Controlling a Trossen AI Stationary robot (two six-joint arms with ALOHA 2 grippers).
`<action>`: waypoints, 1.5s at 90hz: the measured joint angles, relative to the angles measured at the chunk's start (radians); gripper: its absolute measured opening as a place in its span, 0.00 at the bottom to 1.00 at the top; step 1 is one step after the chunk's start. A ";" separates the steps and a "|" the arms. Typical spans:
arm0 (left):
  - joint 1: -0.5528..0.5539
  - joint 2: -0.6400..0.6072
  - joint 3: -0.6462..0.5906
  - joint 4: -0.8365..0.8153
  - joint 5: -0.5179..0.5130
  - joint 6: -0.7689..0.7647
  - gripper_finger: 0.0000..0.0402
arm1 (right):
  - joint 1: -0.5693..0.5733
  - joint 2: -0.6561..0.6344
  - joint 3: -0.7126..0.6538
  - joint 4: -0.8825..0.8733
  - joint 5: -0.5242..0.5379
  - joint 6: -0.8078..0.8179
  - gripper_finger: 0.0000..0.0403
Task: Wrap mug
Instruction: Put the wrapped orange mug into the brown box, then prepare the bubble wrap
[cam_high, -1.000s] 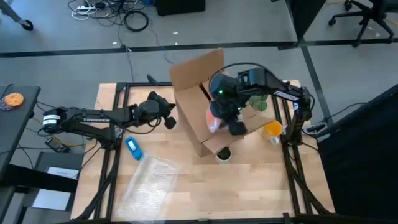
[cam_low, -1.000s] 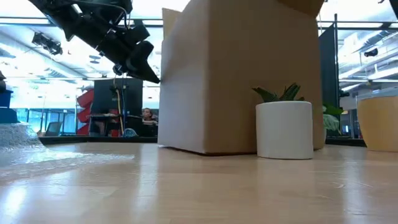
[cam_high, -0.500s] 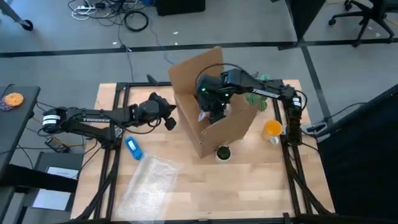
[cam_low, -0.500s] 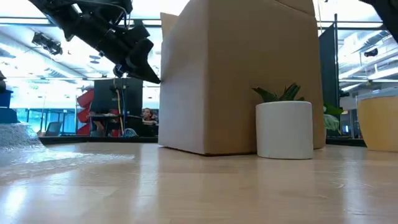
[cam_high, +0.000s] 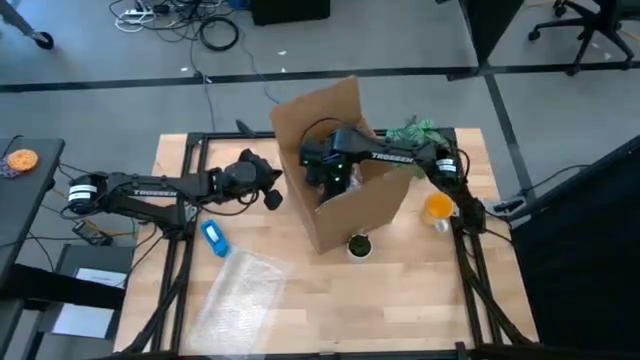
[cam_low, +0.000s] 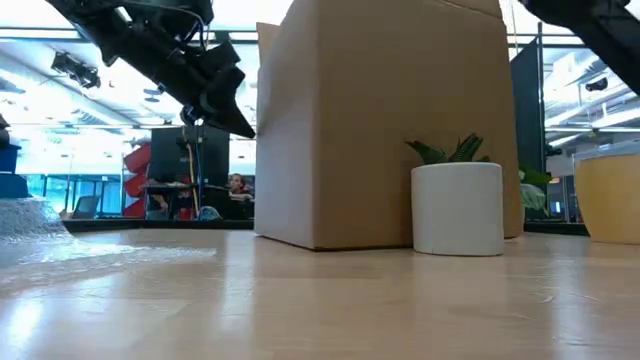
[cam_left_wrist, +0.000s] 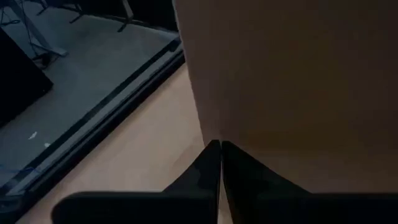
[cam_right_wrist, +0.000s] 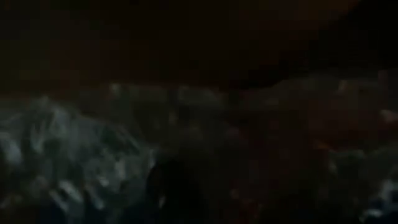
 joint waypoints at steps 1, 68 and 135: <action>0.000 0.000 0.000 0.001 0.000 0.000 0.00 | 0.000 0.003 -0.001 0.002 0.001 0.002 0.03; 0.000 -0.145 0.000 -0.057 0.055 0.006 0.00 | -0.024 0.074 0.023 0.019 0.050 -0.001 0.52; -0.003 -0.185 0.000 0.001 0.169 -0.001 0.00 | 0.085 -0.195 0.219 0.112 0.288 0.000 0.62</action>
